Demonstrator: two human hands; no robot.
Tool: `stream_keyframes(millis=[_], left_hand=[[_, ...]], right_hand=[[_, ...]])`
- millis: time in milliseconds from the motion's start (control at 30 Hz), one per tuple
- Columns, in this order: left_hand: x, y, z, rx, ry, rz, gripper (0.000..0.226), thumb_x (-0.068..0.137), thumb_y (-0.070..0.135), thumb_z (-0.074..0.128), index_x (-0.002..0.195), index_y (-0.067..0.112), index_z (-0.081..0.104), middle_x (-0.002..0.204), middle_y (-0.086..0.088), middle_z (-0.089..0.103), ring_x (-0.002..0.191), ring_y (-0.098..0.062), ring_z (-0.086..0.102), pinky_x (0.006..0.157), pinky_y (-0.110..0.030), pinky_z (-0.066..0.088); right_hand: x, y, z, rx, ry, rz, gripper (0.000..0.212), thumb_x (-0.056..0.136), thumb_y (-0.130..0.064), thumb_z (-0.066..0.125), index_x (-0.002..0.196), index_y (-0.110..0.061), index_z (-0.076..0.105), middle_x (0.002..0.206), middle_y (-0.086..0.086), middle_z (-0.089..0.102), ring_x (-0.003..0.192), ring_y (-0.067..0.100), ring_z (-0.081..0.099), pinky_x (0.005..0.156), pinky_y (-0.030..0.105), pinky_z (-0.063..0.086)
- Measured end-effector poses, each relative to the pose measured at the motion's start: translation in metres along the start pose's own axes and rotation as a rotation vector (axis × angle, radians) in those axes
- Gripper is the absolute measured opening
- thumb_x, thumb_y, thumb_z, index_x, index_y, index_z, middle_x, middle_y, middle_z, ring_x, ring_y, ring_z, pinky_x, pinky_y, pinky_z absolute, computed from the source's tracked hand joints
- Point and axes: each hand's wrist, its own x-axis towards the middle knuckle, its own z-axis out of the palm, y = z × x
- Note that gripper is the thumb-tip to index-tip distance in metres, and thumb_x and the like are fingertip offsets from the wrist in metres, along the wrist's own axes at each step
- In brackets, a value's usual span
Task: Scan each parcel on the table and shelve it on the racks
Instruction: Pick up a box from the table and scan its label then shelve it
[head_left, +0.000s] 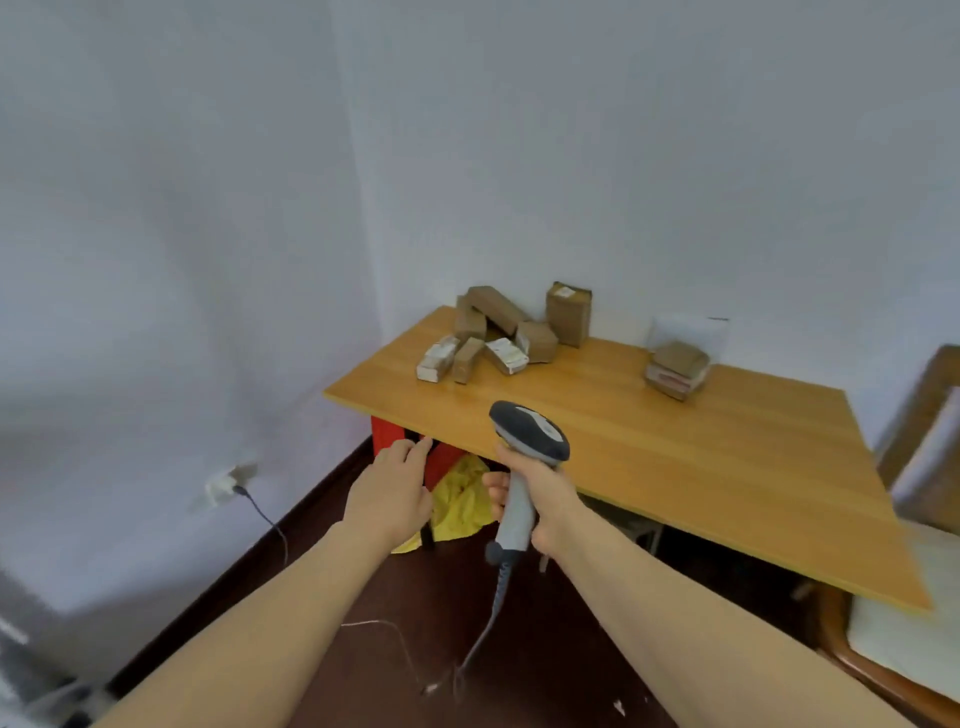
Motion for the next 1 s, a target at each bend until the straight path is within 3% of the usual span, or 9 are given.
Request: stream_keyframes(millis=[267, 467, 567, 700, 1000], left_hand=[[0.14, 0.083, 0.046, -0.089, -0.085, 0.148, 0.072, 0.093, 0.026, 0.052, 0.153, 0.015, 0.014, 0.146, -0.008, 0.034, 0.12, -0.025, 0.046, 0.087, -0.035, 0.047], [0.251, 0.105, 0.077, -0.12, -0.122, 0.205, 0.075, 0.094, 0.025, 0.052, 0.154, 0.014, 0.009, 0.144, -0.008, 0.034, 0.122, -0.023, 0.045, 0.085, -0.028, 0.042], [0.308, 0.106, 0.083, -0.141, -0.145, 0.183, 0.074, 0.093, 0.024, 0.052, 0.154, 0.016, 0.01, 0.145, -0.007, 0.034, 0.12, -0.023, 0.048, 0.076, -0.028, 0.043], [0.38, 0.115, 0.089, -0.179, -0.17, 0.115, 0.076, 0.092, 0.025, 0.055, 0.154, 0.017, 0.011, 0.15, -0.008, 0.031, 0.128, -0.024, 0.043, 0.089, -0.033, 0.046], [0.516, 0.146, 0.121, -0.305, -0.194, -0.027, 0.069, 0.093, 0.024, 0.054, 0.152, 0.015, 0.019, 0.149, -0.011, 0.033, 0.13, -0.028, 0.042, 0.098, -0.039, 0.043]], right_hand=[[0.077, -0.06, -0.102, 0.214, 0.238, 0.021, 0.016, 0.087, -0.022, 0.071, 0.091, -0.01, 0.061, 0.062, 0.008, 0.062, 0.047, 0.015, 0.052, 0.051, 0.027, 0.045], [0.172, -0.119, -0.13, 0.322, 0.354, 0.004, 0.019, 0.09, -0.028, 0.068, 0.092, -0.011, 0.059, 0.061, 0.007, 0.062, 0.052, 0.017, 0.053, 0.053, 0.028, 0.045], [0.217, -0.148, -0.128, 0.333, 0.351, 0.003, 0.022, 0.089, -0.029, 0.068, 0.09, -0.01, 0.057, 0.061, 0.008, 0.063, 0.054, 0.019, 0.055, 0.055, 0.03, 0.047], [0.267, -0.177, -0.134, 0.305, 0.354, 0.008, 0.023, 0.088, -0.03, 0.068, 0.09, -0.009, 0.057, 0.065, 0.01, 0.063, 0.052, 0.018, 0.057, 0.053, 0.028, 0.048], [0.396, -0.243, -0.186, 0.321, 0.359, 0.041, 0.01, 0.088, -0.015, 0.066, 0.089, -0.007, 0.059, 0.063, 0.009, 0.065, 0.046, 0.016, 0.057, 0.049, 0.025, 0.048]])
